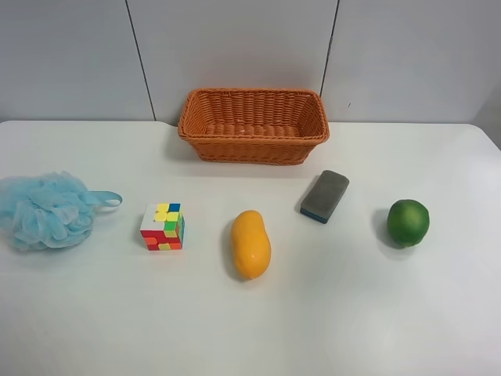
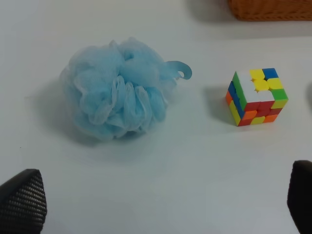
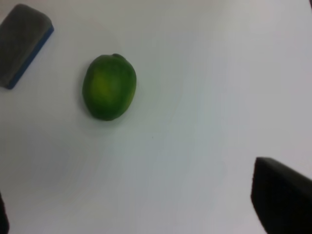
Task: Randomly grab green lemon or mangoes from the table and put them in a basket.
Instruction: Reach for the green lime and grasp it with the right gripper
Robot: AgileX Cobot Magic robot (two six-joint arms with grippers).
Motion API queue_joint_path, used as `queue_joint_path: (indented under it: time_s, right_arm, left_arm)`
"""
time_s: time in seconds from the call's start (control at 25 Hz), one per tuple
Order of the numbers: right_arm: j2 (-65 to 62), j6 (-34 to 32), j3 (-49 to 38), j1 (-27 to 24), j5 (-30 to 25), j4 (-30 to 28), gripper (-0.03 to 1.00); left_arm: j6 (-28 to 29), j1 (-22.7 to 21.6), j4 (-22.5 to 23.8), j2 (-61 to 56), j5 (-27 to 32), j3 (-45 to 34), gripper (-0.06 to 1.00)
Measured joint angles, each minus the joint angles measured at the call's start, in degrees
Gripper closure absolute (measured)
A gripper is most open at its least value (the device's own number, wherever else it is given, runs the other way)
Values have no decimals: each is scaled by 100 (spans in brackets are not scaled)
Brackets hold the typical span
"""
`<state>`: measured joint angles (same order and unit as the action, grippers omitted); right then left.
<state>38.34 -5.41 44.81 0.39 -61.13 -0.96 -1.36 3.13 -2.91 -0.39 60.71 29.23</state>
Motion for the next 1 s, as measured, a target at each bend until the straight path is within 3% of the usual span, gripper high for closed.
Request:
queue_joint_path:
  time_s: [0.52,1.0]
  right_arm:
    - [3965,19,1402,0,228,0,-3]
    - [6019,423,1671,0,861,24,-3]
  left_arm:
    - [0,0,0,0,0,0,-5]
    - [0,0,0,0,0,0,-5]
